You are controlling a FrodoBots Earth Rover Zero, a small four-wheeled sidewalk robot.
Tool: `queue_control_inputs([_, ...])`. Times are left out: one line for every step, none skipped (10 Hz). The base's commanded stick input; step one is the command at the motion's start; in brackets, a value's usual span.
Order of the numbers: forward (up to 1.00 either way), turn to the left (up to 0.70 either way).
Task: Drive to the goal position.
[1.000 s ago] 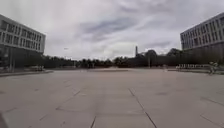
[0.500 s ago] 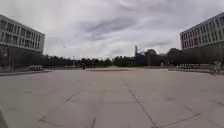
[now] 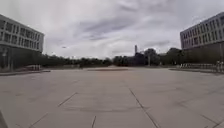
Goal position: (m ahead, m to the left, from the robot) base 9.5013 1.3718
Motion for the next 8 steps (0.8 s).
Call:
queue_control_inputs([0.70, 0.04])
queue_control_inputs([0.70, 0.14])
queue_control_inputs([0.70, 0.35])
queue_control_inputs([0.70, 0.35])
queue_control_inputs([0.70, 0.26])
queue_control_inputs([0.70, 0.03])
queue_control_inputs([0.70, 0.02])
queue_control_inputs([0.70, 0.02])
